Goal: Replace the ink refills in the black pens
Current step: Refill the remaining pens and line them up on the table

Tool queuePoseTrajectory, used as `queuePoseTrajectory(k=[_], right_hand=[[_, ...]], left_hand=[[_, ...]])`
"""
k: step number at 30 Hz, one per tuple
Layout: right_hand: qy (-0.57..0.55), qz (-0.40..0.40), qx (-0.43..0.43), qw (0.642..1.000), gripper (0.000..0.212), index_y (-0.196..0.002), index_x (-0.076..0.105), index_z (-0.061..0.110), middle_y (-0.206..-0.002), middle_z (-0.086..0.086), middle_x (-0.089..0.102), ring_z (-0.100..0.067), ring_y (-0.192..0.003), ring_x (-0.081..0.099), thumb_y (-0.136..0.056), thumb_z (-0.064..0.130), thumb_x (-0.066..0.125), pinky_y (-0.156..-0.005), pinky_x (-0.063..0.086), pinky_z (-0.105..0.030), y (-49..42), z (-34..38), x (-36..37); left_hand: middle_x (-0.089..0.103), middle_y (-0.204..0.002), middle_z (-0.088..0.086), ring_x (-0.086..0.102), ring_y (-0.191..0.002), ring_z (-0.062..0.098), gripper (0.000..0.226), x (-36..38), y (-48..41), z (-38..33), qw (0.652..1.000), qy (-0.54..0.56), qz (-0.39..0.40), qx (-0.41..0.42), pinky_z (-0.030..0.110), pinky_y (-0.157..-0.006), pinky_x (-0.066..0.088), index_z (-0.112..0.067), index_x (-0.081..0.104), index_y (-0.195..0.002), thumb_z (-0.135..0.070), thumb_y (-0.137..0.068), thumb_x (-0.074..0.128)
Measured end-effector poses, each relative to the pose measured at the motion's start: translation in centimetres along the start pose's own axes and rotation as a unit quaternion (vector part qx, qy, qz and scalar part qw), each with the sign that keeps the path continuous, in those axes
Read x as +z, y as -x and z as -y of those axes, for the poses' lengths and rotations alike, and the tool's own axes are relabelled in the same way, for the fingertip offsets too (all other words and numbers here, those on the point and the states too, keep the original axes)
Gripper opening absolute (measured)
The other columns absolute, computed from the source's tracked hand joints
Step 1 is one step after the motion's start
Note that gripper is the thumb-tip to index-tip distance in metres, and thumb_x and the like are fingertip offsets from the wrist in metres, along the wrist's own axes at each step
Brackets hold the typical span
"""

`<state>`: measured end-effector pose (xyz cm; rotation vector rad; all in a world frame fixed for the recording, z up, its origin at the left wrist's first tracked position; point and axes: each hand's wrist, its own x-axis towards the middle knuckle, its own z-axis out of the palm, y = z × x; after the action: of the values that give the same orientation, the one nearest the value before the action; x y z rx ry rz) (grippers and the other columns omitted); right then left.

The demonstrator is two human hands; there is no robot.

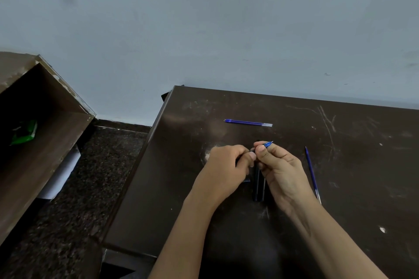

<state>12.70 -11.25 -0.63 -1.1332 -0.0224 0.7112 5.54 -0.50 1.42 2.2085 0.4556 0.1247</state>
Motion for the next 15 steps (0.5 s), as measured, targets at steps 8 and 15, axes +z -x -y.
queuePoseTrajectory(k=[8, 15], right_hand=[[0.007, 0.065, -0.050, 0.997, 0.022, -0.093, 0.065, 0.000, -0.074, -0.013, 0.065, -0.026, -0.065, 0.059, -0.076, 0.012, 0.064, -0.072, 0.053, -0.042, -0.1, 0.1, -0.4], [0.006, 0.135, -0.057, 0.989, 0.029, -0.109, 0.060, -0.002, -0.084, -0.011, 0.062, -0.021, -0.062, 0.055, -0.084, 0.012, 0.058, -0.064, 0.053, -0.040, 0.0, 0.9, -0.2]], left_hand=[[0.051, -0.053, -0.008, 0.045, -0.044, -0.002, 0.038, -0.7, -0.1, -0.4, 0.988, 0.128, 0.046, -0.074, 0.011, -0.050, 0.035, -0.020, 0.059, -0.067, -0.034, -0.098, 0.043], [0.050, -0.052, -0.009, 0.041, -0.043, -0.001, 0.041, -0.8, -0.1, -0.4, 0.970, 0.204, 0.079, -0.108, 0.015, -0.048, 0.034, -0.019, 0.058, -0.068, -0.037, -0.100, 0.038]])
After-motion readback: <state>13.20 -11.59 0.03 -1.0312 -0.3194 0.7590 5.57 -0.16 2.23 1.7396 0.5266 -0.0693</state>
